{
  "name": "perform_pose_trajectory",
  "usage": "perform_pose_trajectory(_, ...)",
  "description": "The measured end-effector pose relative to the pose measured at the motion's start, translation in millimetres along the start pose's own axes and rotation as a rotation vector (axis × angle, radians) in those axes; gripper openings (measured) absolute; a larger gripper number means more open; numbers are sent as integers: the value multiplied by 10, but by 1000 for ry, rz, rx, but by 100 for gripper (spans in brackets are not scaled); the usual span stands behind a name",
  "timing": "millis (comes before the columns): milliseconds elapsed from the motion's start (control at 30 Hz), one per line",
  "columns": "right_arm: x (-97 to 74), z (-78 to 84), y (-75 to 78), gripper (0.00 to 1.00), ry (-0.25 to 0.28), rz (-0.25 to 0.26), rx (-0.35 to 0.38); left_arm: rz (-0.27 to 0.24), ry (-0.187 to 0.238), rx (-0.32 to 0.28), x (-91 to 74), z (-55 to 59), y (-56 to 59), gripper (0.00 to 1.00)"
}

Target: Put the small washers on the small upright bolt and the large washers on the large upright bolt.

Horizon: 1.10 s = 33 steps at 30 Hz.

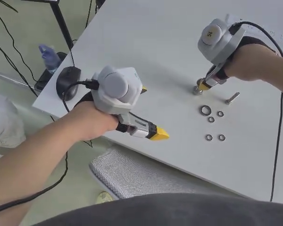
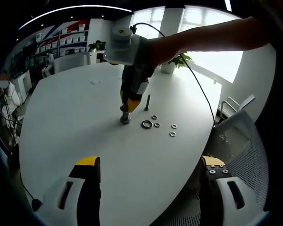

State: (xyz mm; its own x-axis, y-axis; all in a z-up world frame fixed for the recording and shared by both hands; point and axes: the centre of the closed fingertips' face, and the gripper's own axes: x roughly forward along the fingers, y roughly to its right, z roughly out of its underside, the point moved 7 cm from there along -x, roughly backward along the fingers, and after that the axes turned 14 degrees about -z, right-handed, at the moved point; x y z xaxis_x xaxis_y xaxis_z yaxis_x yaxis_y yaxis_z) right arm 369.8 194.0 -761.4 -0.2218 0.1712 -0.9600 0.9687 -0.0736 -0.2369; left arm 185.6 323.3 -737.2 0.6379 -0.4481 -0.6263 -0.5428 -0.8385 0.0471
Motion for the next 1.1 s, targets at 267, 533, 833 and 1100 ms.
perform_pose_trajectory(267,71,25,4,21,-12,2,-5,0,8,-3,0,15,12,87)
perform_pose_trajectory(533,163,36,48,21,-21,8,-9,-5,3,0,-3,32,-5,88)
perform_pose_trajectory(833,196,58,20,22,-15,18,-1,-11,11,-2,3,13,-2,87)
perform_pose_trajectory(1100,278,29,89,22,-24,14,-1,-8,-2,-6,12,55,-4,86)
